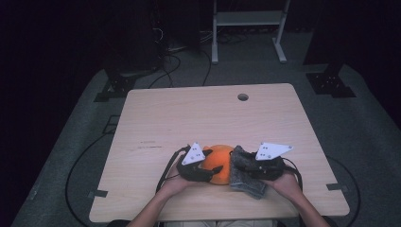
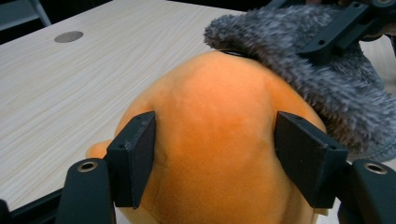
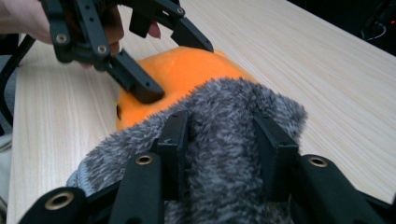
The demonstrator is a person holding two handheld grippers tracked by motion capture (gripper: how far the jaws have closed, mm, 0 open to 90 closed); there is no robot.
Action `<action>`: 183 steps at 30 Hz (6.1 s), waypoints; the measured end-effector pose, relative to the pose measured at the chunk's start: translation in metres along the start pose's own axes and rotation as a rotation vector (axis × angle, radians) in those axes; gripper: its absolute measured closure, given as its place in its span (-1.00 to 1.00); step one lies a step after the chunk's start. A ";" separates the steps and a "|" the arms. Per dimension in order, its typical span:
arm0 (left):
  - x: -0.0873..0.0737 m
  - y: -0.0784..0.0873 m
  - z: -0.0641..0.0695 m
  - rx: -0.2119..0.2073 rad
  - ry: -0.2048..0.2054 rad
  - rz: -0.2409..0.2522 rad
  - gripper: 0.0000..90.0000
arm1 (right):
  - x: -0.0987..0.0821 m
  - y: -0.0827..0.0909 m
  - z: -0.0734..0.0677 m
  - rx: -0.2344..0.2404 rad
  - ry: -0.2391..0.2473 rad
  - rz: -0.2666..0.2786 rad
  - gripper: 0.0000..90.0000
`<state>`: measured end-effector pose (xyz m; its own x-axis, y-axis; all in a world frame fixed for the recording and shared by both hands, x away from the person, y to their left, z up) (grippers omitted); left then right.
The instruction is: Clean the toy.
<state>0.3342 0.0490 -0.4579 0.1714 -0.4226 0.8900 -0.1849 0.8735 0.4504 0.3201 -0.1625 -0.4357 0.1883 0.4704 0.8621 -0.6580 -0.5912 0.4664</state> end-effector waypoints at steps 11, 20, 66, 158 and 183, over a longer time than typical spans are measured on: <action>-0.003 0.001 -0.007 -0.010 0.065 0.009 -0.29 | -0.008 -0.003 0.003 -0.040 -0.024 -0.019 0.74; -0.006 0.004 -0.014 -0.005 0.123 0.023 -0.31 | -0.033 0.009 0.018 -0.060 -0.058 -0.089 0.75; -0.009 0.010 0.000 -0.073 0.026 -0.038 -0.33 | -0.011 0.009 0.005 0.051 -0.203 0.065 0.76; 0.004 0.008 -0.010 -0.101 0.144 0.032 -0.03 | -0.004 0.001 -0.017 -0.047 -0.051 0.021 0.77; 0.005 -0.002 0.001 -0.070 0.114 0.007 0.05 | -0.002 0.010 -0.015 -0.033 -0.075 0.065 0.77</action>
<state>0.3347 0.0453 -0.4540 0.2803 -0.3900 0.8771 -0.1187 0.8926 0.4349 0.3016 -0.1596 -0.4358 0.1976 0.3808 0.9033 -0.6939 -0.5965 0.4033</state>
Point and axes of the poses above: each handheld gripper's, and its own axes: y roughly backward along the jaws, x roughly out of its top, z roughly to its right, the point moved 4 cm from there along -y, roughly forward along the jaws, and after that the axes turned 15 degrees about -x, right-handed, at the moved point
